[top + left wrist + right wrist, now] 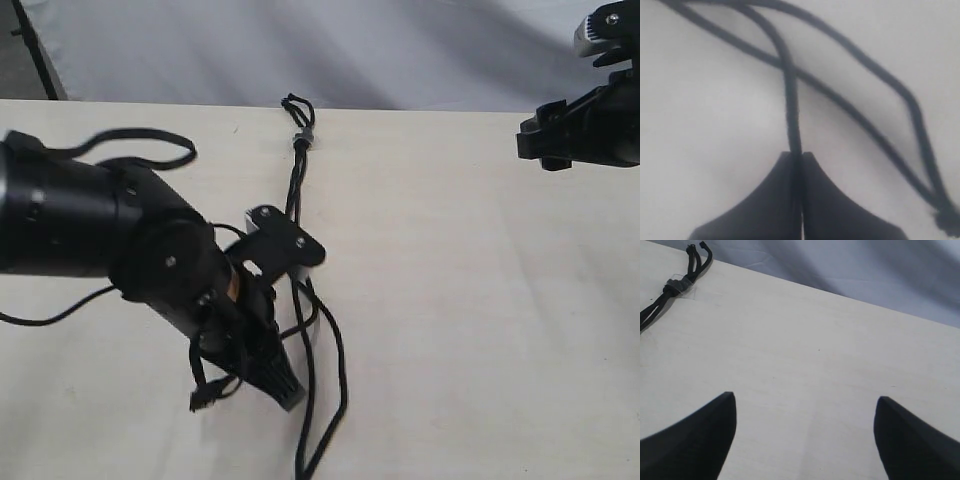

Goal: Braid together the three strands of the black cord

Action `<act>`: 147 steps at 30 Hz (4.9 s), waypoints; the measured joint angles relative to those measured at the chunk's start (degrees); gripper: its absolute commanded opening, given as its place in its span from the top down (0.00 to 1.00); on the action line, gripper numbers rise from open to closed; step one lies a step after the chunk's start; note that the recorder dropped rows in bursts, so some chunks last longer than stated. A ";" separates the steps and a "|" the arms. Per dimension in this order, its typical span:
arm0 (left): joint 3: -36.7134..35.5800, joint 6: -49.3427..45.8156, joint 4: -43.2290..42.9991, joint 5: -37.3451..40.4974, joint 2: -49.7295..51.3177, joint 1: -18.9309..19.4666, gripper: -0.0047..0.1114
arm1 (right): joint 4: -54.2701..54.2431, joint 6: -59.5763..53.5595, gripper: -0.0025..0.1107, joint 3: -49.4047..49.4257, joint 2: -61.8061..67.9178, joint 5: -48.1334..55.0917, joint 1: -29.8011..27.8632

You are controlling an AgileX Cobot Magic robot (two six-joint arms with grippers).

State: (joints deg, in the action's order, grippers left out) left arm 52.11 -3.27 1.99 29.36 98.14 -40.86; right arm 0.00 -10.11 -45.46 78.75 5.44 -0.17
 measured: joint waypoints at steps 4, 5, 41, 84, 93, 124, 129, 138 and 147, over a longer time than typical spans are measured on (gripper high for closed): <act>0.00 0.41 -0.33 0.71 -2.24 4.98 0.95 | 0.00 0.08 0.35 0.00 0.00 0.00 0.00; 0.00 0.41 -0.50 0.71 -2.36 6.07 0.95 | 0.00 0.08 0.35 0.00 0.00 0.00 0.00; -10.91 4.23 -3.04 -8.50 -14.23 14.97 0.40 | -1.50 6.94 0.35 -6.73 0.89 20.67 27.19; -13.97 7.66 -4.09 -10.58 -26.23 27.47 0.40 | 7.09 13.10 0.97 -29.76 34.22 35.42 48.34; -13.97 7.66 -4.18 -10.58 -26.23 27.47 0.40 | 22.97 13.32 0.97 -30.02 35.46 38.28 48.34; -13.97 7.66 -4.18 -10.58 -26.23 27.47 0.40 | 10.28 5.20 0.97 -28.44 37.51 38.34 48.15; -13.97 7.66 -4.18 -10.58 -26.23 27.47 0.40 | 11.76 5.40 0.97 -28.44 34.21 37.99 48.26; -13.97 7.66 -4.18 -10.58 -26.23 27.47 0.40 | 12.87 5.85 0.97 -28.44 35.49 41.10 48.26; -13.97 7.66 -4.18 -10.58 -26.23 27.47 0.40 | 12.87 5.85 0.97 -28.44 38.51 41.20 48.26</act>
State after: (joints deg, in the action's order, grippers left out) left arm 38.13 4.39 -2.19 18.78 71.91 -13.39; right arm 12.87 -4.27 -73.90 117.26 46.64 48.10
